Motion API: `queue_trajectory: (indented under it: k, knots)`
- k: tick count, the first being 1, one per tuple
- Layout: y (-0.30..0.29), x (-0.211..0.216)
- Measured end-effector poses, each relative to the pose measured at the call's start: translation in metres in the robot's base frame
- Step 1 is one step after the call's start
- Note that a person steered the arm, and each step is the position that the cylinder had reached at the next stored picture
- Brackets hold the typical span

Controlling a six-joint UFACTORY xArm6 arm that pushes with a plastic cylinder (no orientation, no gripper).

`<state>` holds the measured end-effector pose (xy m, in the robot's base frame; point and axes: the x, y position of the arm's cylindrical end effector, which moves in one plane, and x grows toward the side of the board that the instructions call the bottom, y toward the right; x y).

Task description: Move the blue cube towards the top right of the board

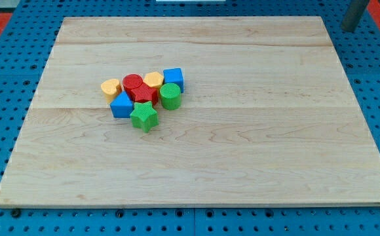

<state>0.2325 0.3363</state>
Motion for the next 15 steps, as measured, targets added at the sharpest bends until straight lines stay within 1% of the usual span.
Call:
queue_trajectory:
  k: [1, 3, 5, 6, 7, 8, 9, 10, 11, 12, 13, 15]
  knots:
    - [-0.012, 0.014]
    - [-0.086, 0.037]
    - [-0.086, 0.037]
    - [-0.089, 0.046]
    - [-0.131, 0.099]
    - [-0.223, 0.134]
    - [-0.244, 0.148]
    - [-0.282, 0.17]
    - [-0.329, 0.181]
    - [-0.383, 0.181]
    - [-0.409, 0.181]
    - [-0.347, 0.136]
